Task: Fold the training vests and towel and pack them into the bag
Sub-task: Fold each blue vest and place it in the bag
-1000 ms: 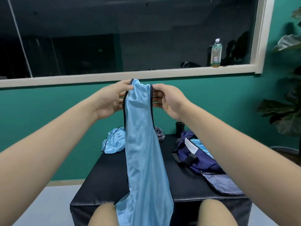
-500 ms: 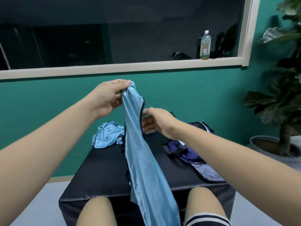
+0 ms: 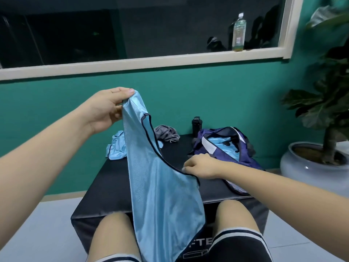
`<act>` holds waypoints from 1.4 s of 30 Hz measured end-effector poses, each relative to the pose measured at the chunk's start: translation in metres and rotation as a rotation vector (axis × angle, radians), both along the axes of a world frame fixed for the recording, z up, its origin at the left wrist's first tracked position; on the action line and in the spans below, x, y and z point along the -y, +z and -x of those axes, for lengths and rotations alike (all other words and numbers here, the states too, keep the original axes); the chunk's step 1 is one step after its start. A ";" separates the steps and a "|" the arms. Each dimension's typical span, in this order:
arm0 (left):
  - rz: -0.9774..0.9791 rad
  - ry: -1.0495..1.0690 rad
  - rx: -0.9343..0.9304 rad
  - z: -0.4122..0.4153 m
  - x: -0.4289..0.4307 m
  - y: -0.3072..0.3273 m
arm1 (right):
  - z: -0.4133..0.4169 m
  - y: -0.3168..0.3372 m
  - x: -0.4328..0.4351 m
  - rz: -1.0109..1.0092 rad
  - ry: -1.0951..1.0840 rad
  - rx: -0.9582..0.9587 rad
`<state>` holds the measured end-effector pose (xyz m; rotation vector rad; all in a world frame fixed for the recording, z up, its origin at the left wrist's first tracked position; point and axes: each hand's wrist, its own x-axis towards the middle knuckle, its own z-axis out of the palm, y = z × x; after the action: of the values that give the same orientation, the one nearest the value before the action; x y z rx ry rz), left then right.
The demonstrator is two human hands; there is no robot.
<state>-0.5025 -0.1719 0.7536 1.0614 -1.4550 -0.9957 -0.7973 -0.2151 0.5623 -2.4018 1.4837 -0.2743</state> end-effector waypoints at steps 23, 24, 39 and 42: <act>-0.057 0.057 -0.047 -0.041 0.012 -0.035 | 0.089 -0.056 0.023 -0.478 -0.549 0.265; -0.058 0.059 -0.048 -0.042 0.013 -0.037 | 0.093 -0.053 0.022 -0.564 -0.595 0.411; -0.085 0.090 -0.112 -0.055 0.020 -0.036 | 0.106 0.010 0.011 -0.722 -0.231 1.375; -0.077 0.113 -0.152 -0.059 0.021 -0.033 | 0.102 0.030 0.013 -0.575 -0.333 1.419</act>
<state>-0.4434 -0.1932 0.7203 1.0869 -1.2283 -1.0351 -0.8990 -0.2284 0.5925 -0.9464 0.9571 -1.1207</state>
